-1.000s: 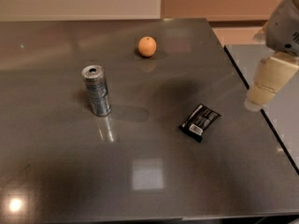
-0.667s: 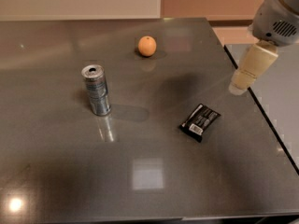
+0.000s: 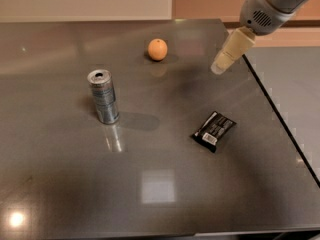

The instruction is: Pick orange

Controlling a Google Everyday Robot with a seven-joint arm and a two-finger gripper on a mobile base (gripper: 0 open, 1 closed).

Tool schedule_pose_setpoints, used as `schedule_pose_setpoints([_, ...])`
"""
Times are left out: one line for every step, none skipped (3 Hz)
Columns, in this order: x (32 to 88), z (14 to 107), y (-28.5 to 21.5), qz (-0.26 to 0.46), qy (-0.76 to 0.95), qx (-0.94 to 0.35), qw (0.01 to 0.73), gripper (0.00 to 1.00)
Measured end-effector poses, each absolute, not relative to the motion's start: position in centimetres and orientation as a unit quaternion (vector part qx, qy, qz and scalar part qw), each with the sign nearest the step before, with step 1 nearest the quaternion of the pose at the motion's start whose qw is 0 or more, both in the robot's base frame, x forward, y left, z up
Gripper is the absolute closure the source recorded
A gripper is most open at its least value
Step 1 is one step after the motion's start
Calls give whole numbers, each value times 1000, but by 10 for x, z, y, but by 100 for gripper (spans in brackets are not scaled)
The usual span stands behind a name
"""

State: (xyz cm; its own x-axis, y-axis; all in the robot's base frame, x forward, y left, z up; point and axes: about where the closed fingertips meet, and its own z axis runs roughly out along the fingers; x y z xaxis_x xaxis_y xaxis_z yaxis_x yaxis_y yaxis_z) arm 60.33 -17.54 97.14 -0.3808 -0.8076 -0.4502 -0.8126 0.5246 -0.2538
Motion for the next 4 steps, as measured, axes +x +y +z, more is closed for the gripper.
schedule_pose_setpoints([645, 967, -150, 31, 830, -469, 302, 0])
schedule_pose_setpoints([684, 959, -127, 46, 835, -446, 319, 0])
schedule_pose_setpoints([719, 947, -108, 50, 841, -426, 328, 0])
schedule_pose_setpoints([748, 936, -95, 49, 846, -412, 334, 0])
